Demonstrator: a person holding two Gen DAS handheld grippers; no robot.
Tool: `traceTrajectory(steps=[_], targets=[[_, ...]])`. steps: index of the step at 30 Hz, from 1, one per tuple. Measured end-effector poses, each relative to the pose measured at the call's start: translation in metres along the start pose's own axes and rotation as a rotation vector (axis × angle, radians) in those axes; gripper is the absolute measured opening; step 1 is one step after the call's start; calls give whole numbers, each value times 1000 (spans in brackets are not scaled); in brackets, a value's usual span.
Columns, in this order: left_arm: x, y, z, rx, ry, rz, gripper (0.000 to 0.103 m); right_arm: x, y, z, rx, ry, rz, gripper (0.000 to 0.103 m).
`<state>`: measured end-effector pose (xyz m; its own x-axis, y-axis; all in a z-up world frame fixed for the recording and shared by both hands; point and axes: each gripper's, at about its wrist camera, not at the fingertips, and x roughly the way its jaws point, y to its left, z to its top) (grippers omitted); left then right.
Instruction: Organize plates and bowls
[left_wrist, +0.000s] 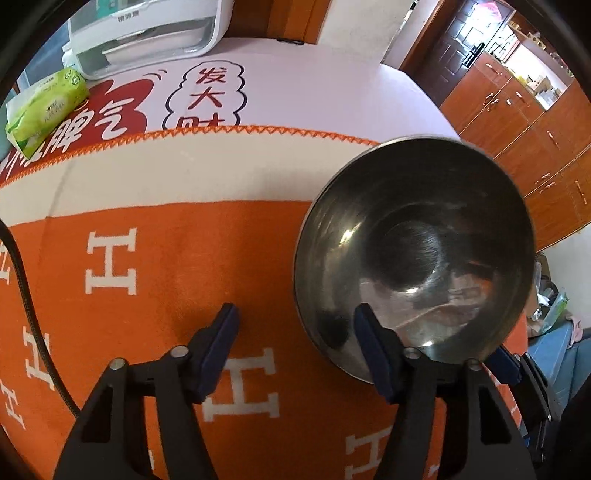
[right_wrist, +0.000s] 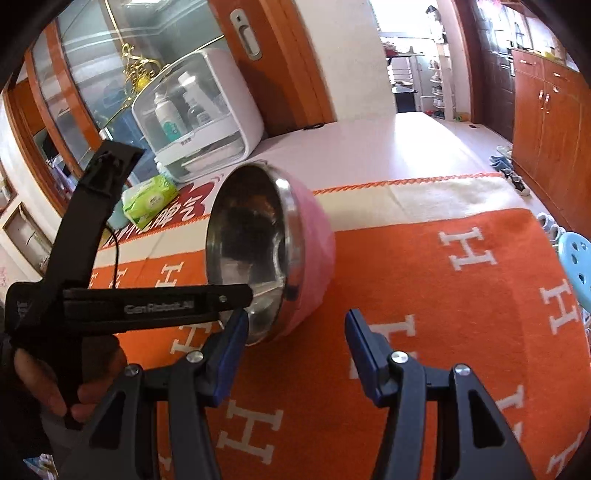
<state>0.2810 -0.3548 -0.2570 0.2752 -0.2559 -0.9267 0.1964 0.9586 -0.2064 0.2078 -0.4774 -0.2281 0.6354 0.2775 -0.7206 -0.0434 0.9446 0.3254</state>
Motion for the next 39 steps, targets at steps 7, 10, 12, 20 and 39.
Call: traceTrajectory(steps=[7,10,12,20,39], targets=[[-1,-1,-2,-13,-23,-38,40,4,0,-2,-8,6,9,43],[-1,-5,-4,3,-31,-59,28,4,0,-2,-3,3,12,37],[-1,-9,-5,11,-33,-67,24,3,-1,-2,1,3,10,32],[-9,-12,-6,17,-57,-69,16,3,-9,1,31,22,-16,25],[-21,-21,-24,7,3,-67,15,-16,-15,-6,116,104,-60,17]])
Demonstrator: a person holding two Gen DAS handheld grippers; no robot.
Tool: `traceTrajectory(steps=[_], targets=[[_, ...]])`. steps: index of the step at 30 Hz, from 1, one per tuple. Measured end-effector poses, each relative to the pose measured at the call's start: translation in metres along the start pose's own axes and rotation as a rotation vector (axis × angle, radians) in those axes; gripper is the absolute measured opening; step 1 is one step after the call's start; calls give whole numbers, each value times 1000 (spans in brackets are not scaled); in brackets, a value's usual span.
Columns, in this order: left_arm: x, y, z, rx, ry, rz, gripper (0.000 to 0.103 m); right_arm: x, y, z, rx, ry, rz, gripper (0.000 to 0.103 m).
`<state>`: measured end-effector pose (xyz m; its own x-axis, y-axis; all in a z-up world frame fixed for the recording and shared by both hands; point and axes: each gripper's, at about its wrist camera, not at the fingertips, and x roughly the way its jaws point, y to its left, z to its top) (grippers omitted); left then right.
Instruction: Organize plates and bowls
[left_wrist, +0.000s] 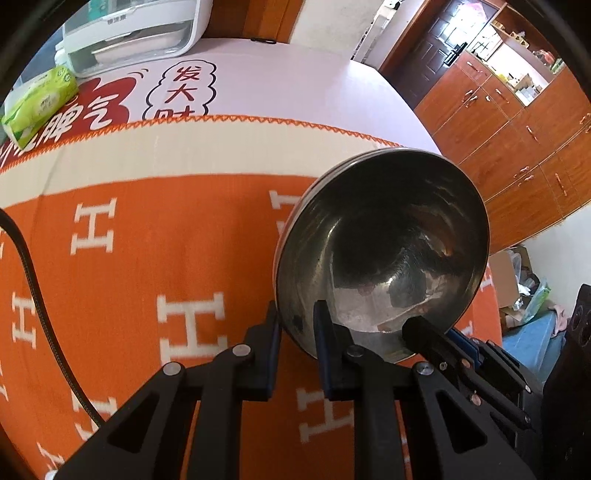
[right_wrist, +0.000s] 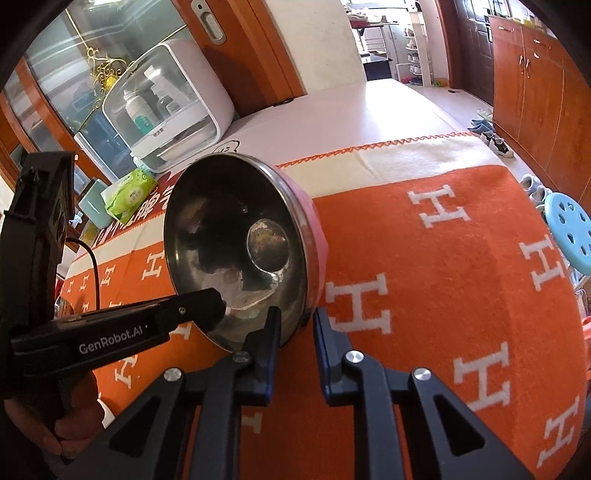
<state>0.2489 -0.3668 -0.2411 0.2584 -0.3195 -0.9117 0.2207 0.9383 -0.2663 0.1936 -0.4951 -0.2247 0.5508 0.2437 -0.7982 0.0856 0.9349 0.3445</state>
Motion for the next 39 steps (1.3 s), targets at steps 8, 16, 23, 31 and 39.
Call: traceTrajectory(steps=[8,16,23,31,39], targets=[[-18,-2,-24,4,18,9,15,-26,11,-13,-9,-13,1,16],[-41,-2,-46,11,2,1,15,-52,26,-30,-37,-32,-14,16],[-60,-3,-60,29,-22,-6,16,-77,37,-45,-62,-60,-18,16],[-87,-5,-80,53,-48,-20,16,-103,56,-63,-103,-76,-44,16],[-115,7,-101,69,-79,-19,16,-118,79,-75,-131,-90,-45,16]])
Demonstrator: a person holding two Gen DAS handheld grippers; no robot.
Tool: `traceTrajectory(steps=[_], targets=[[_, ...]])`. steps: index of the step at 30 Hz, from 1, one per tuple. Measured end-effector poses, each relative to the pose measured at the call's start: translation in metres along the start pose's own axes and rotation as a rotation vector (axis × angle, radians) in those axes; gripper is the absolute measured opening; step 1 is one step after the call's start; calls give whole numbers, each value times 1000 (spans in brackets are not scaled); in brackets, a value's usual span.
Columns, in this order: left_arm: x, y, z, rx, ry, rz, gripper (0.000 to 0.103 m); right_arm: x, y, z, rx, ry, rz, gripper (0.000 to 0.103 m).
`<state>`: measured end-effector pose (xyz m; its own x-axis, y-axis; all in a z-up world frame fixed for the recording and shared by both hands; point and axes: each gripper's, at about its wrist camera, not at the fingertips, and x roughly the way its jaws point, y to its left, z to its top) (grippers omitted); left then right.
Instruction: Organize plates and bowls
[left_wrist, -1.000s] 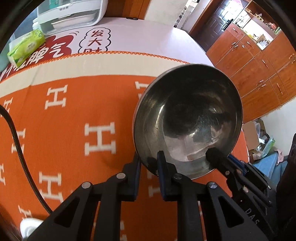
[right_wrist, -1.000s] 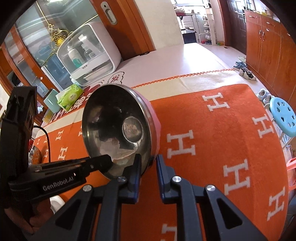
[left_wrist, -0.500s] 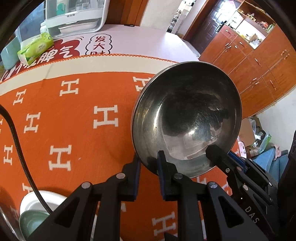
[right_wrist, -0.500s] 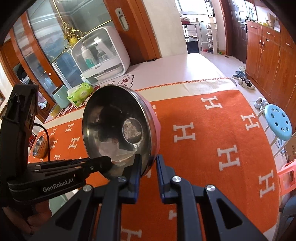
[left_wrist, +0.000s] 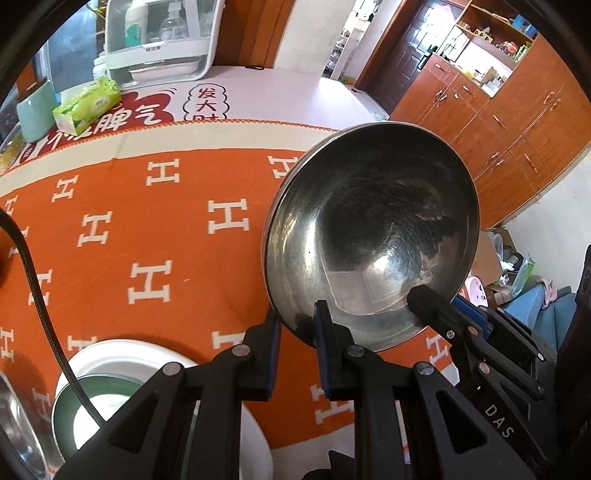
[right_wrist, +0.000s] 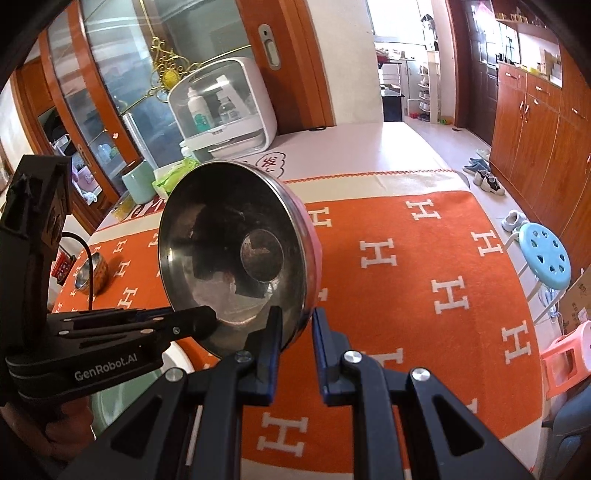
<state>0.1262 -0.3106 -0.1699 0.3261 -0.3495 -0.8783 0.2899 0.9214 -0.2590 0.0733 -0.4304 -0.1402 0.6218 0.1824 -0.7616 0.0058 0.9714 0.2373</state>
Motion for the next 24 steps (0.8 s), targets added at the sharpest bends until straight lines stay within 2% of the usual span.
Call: traceTrajectory(steps=[6,24], targets=[[-24,22,-16,-5,-17,11,16,-5,28,-8,-18,1,27,16],[-108,124,-62,-65,-63,48,16,-10,150,-27,-102,-7,95,16]])
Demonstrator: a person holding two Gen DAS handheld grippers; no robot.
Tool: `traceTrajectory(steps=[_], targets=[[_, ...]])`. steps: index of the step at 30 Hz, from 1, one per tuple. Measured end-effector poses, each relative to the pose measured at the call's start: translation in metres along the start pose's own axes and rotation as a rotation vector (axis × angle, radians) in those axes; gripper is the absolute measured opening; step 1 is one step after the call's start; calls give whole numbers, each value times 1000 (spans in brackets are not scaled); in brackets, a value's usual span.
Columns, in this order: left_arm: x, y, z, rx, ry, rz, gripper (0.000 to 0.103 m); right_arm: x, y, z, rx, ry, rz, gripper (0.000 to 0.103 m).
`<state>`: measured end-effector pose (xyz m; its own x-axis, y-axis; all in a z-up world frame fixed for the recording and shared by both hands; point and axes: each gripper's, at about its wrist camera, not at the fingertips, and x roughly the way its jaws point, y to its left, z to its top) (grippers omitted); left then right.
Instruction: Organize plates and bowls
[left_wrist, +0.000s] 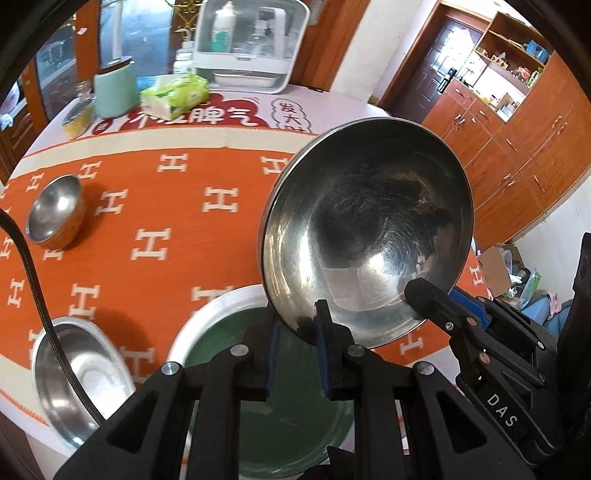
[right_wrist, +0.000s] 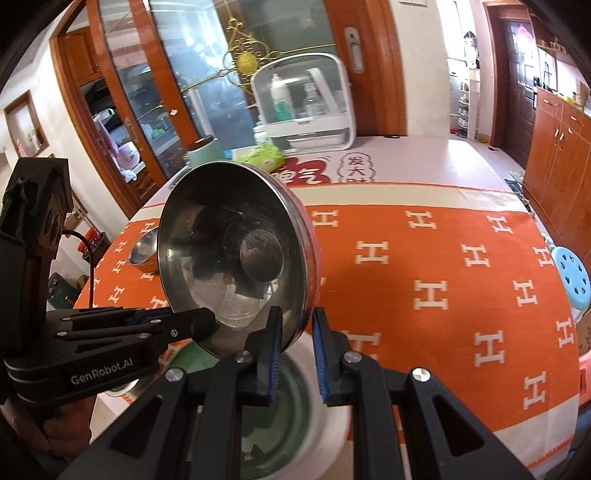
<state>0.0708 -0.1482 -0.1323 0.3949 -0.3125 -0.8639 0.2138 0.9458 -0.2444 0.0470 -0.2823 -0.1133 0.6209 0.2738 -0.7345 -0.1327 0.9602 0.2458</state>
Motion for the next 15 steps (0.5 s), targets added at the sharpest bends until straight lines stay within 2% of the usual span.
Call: traceTrajectory(steps=[15], targets=[[-49,99,-41,-54,12,57,16,23,99,-22,-31,35,93,16]])
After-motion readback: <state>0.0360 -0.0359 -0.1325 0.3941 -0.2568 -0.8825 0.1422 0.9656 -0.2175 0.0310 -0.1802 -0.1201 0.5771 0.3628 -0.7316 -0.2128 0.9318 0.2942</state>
